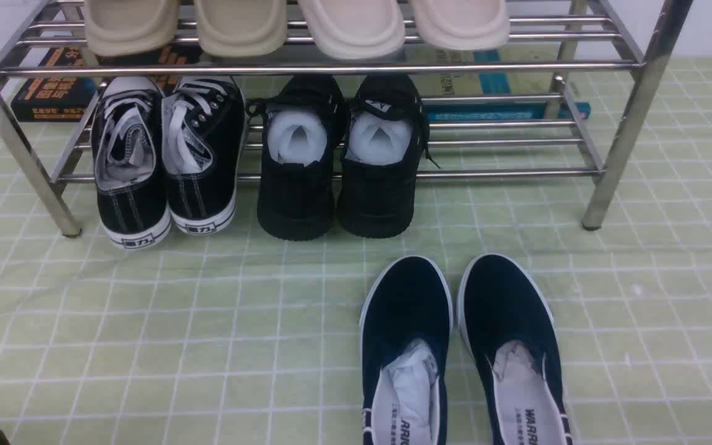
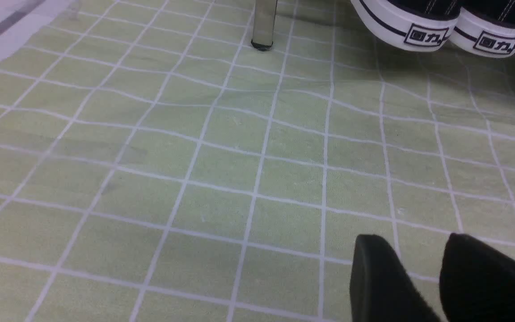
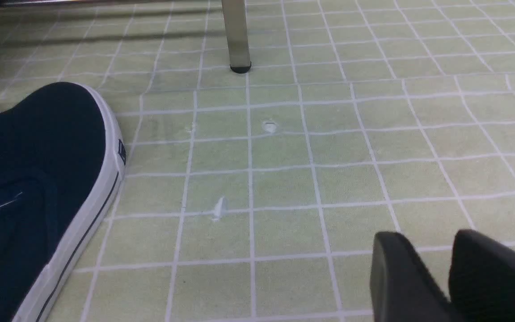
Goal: Take the shoes off the shelf with your hand from the green coffee tablecloth.
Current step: 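Grasp the leftmost shoe on the bottom shelf of the shoe rack with the left gripper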
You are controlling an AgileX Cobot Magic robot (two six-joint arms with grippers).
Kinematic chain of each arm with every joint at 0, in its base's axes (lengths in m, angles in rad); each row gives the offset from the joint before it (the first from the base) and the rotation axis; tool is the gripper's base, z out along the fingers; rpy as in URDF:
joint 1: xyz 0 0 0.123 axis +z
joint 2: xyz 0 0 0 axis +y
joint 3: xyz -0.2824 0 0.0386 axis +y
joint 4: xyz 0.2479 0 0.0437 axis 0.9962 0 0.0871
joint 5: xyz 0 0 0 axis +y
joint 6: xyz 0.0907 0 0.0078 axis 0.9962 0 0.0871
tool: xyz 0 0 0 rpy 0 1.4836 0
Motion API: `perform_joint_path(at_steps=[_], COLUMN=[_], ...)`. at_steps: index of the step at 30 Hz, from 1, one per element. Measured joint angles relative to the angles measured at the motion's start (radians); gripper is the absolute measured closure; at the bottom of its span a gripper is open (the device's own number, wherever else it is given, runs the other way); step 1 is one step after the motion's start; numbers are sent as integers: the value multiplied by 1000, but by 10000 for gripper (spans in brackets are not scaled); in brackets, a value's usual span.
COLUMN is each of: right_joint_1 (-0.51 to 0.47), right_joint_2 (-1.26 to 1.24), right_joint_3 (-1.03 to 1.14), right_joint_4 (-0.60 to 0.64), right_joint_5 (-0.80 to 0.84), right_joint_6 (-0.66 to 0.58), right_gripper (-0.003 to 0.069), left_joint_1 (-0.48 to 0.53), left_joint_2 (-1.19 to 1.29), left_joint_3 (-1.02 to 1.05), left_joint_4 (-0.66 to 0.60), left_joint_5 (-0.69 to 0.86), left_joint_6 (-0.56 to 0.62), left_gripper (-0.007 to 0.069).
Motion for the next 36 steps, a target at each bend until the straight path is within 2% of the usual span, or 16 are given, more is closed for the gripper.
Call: perform_joint_path(at_steps=[36], right_joint_1=[0], right_joint_2=[0], right_joint_3=[0], right_joint_4=[0], right_joint_5=[0], right_joint_6=[0], right_gripper=[422], left_joint_1=[0], left_joint_2=[0], left_joint_3=[0], left_joint_4=[0], left_joint_5=[0], left_joint_6=[0], left_gripper=[383])
